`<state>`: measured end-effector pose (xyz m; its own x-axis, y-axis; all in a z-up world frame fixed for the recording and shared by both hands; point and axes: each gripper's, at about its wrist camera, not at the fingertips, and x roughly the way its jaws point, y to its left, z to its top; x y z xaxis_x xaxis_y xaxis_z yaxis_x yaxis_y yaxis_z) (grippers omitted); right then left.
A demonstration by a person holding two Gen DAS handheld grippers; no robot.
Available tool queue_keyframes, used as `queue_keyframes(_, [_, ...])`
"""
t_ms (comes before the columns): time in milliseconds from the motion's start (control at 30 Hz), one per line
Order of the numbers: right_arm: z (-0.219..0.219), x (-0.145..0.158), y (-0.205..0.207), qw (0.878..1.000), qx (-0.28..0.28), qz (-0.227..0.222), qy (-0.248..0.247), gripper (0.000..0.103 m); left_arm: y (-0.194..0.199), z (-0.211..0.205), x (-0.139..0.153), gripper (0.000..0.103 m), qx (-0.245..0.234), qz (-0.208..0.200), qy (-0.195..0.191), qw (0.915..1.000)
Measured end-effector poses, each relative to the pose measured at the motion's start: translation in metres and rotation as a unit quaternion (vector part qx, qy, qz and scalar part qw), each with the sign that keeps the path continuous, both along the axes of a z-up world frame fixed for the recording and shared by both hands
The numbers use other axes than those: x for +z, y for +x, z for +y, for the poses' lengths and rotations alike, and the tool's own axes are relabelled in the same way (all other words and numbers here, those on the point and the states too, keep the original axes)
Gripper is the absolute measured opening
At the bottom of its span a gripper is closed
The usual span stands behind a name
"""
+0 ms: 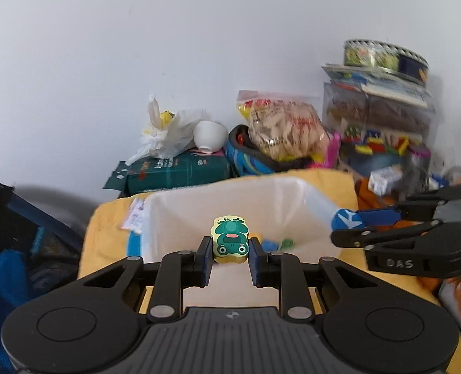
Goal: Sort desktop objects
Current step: 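Carry the frog block and airplane disc with both tools over the white bin, then open both tools over the white bin to drop the frog block and disc, then grasp the large yellow brick with the left tool while the right tool grasps the small yellow piece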
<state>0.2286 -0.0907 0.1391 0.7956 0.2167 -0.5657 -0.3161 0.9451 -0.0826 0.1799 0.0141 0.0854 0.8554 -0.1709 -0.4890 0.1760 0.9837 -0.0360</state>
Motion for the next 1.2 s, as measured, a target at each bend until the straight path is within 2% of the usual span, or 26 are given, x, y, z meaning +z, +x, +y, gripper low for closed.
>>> queue_keyframes(67, [0.003,0.005,0.017,1.000,-0.004,-0.002,0.002,0.042,0.020,0.001,0.003,0.027,0.003,0.006,-0.013,0.9999])
queue_keyframes(133, [0.005,0.004,0.036,1.000,-0.007,0.004,0.000,0.042,0.044,-0.001,-0.001,0.027,0.005,0.019,-0.010,0.9998])
queue_keyframes(300, [0.008,-0.017,0.066,0.999,-0.025,0.037,-0.011,0.042,0.085,0.000,-0.025,0.027,0.024,0.058,0.013,0.9979])
queue_keyframes(367, [0.010,-0.025,0.072,0.998,-0.028,0.049,-0.014,0.042,0.095,0.003,-0.033,0.027,0.024,0.082,0.007,0.9964])
queue_keyframes(433, [0.010,-0.032,0.075,0.997,-0.030,0.063,-0.015,0.043,0.097,0.005,-0.038,0.031,0.028,0.091,0.003,0.9954])
queue_keyframes(467, [0.010,-0.034,0.076,0.997,-0.029,0.068,-0.014,0.045,0.097,0.004,-0.039,0.037,0.031,0.094,0.007,0.9951])
queue_keyframes(633, [0.011,-0.025,0.067,0.998,-0.025,0.053,-0.014,0.049,0.081,0.005,-0.030,0.040,0.018,0.078,0.011,0.9967])
queue_keyframes(767, [0.012,-0.013,0.048,1.000,-0.009,0.029,-0.009,0.050,0.047,0.010,-0.025,0.054,0.016,0.046,0.007,0.9988])
queue_keyframes(867, [0.010,-0.013,0.023,0.999,0.016,0.027,0.012,0.051,0.015,0.014,-0.035,0.056,0.022,0.034,0.028,0.9988])
queue_keyframes(1000, [0.009,-0.035,-0.014,0.997,0.056,0.057,0.019,0.051,-0.022,0.019,-0.064,0.056,0.030,0.057,0.043,0.9970])
queue_keyframes(1100, [0.009,-0.061,-0.033,0.994,0.060,0.094,0.017,0.051,-0.038,0.021,-0.098,0.056,0.043,0.101,0.060,0.9921])
queue_keyframes(1200, [0.009,-0.083,-0.044,0.990,0.058,0.126,0.012,0.050,-0.044,0.025,-0.124,0.056,0.059,0.138,0.052,0.9873])
